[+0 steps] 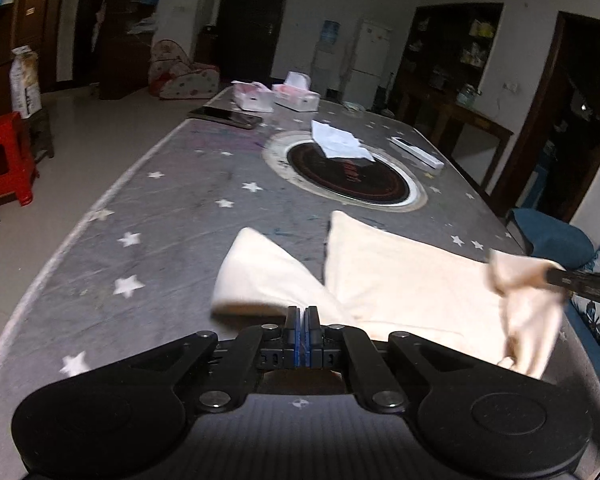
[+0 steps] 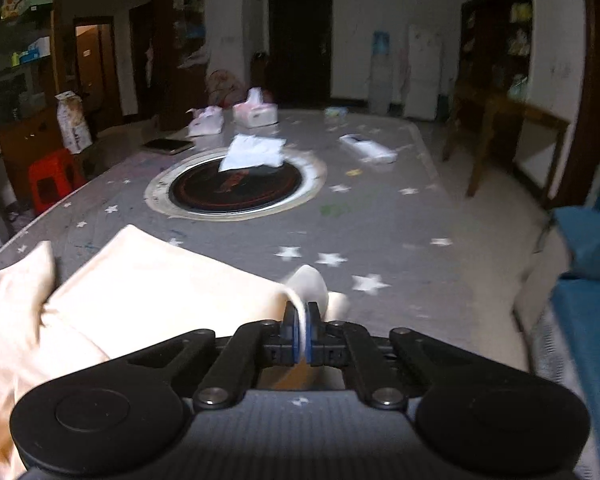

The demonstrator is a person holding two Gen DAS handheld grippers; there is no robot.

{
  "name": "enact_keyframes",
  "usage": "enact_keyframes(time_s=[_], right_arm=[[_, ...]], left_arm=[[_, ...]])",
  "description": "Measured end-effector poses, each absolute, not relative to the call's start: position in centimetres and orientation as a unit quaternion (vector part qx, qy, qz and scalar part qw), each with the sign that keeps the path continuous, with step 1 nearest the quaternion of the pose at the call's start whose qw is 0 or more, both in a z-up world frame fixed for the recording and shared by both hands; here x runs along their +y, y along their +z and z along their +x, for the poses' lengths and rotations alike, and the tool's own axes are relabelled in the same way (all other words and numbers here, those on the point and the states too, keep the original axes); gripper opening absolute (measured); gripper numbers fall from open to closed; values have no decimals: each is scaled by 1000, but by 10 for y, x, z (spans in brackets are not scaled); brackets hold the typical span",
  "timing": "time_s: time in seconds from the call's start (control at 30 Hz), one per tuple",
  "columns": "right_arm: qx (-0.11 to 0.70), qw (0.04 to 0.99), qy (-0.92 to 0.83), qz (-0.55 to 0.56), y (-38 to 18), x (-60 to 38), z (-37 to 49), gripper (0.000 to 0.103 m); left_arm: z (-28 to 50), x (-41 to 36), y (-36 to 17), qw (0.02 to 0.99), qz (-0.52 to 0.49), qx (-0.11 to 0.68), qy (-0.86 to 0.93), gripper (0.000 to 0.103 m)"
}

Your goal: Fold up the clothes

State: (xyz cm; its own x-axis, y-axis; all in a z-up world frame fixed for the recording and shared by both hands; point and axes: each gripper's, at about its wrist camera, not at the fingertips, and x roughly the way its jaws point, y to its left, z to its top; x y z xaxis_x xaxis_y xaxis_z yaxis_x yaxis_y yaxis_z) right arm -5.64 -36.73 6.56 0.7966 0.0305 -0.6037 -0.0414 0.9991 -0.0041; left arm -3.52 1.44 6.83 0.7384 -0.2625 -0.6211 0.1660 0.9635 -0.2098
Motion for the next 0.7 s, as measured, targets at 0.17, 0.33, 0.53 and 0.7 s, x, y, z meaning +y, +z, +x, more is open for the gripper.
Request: enact_keyframes(time_s=[0.17, 0.33, 0.53, 0.7], right_arm=[[310, 950, -26, -12, 78, -393, -112, 3], [326, 943, -69, 0, 71, -414, -154, 3], [364, 926, -100, 21, 46, -428, -172, 4], [375, 921, -107, 11, 47, -426, -183, 16]], left_arm=[[-55, 31, 72, 933, -68, 336, -107, 2], [-72, 44, 68, 931, -61, 347, -100, 2], [-88, 56, 58, 924, -48, 369, -88, 2], [-95, 66, 59, 923, -32, 375, -80, 3]])
